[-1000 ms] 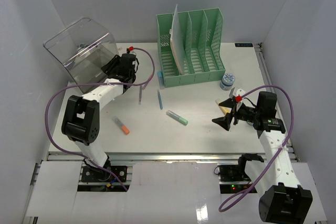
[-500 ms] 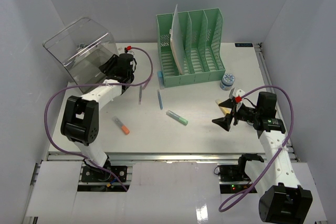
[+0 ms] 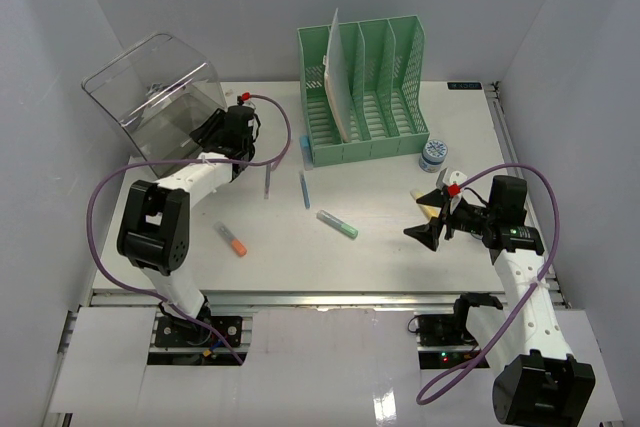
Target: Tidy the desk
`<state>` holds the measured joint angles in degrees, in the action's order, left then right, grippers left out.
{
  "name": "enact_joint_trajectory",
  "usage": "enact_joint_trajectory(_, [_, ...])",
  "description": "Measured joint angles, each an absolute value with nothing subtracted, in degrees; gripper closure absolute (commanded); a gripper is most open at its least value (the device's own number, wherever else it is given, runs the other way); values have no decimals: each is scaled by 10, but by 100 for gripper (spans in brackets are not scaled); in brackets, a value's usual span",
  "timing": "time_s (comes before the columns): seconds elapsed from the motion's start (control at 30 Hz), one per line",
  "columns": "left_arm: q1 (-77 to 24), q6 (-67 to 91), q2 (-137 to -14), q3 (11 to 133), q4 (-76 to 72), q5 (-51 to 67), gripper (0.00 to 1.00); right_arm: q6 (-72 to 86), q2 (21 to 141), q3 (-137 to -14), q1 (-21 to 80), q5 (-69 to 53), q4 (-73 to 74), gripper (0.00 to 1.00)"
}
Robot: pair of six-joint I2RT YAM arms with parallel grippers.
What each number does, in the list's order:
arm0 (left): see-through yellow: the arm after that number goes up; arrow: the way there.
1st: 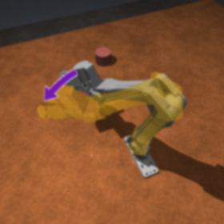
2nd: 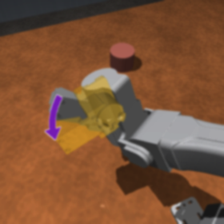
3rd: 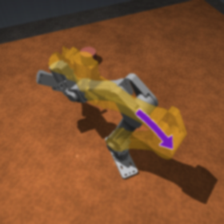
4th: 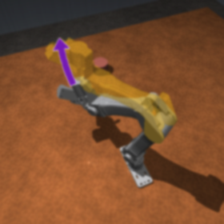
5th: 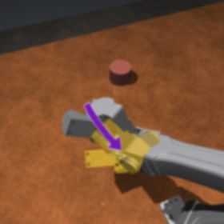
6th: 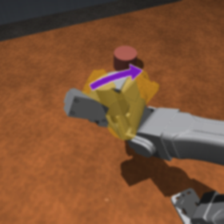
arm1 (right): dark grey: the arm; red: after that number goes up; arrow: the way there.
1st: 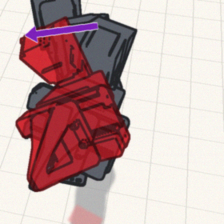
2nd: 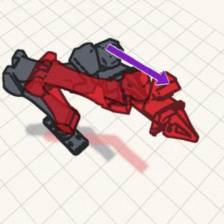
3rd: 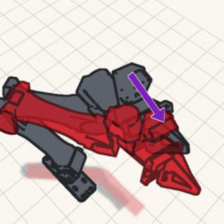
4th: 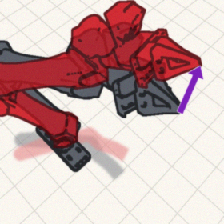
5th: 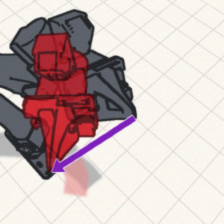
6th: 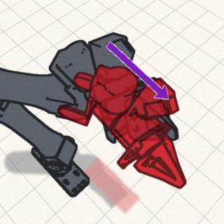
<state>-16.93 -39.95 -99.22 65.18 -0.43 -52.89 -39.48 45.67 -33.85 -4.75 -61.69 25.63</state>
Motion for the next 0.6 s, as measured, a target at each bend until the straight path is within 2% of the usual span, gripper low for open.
enact_joint_trajectory(0.23, [-168,-397,-993,652,-9,-531,71,-395,457,-338,-48,-617,257,10])
enact_joint_trajectory(0.43, [-167,-399,-993,652,-16,-536,98,-397,457,-338,-48,-617,257,10])
enact_joint_trajectory(0.6, [-167,-401,-992,652,-16,-536,100,-397,457,-339,-48,-617,260,10])
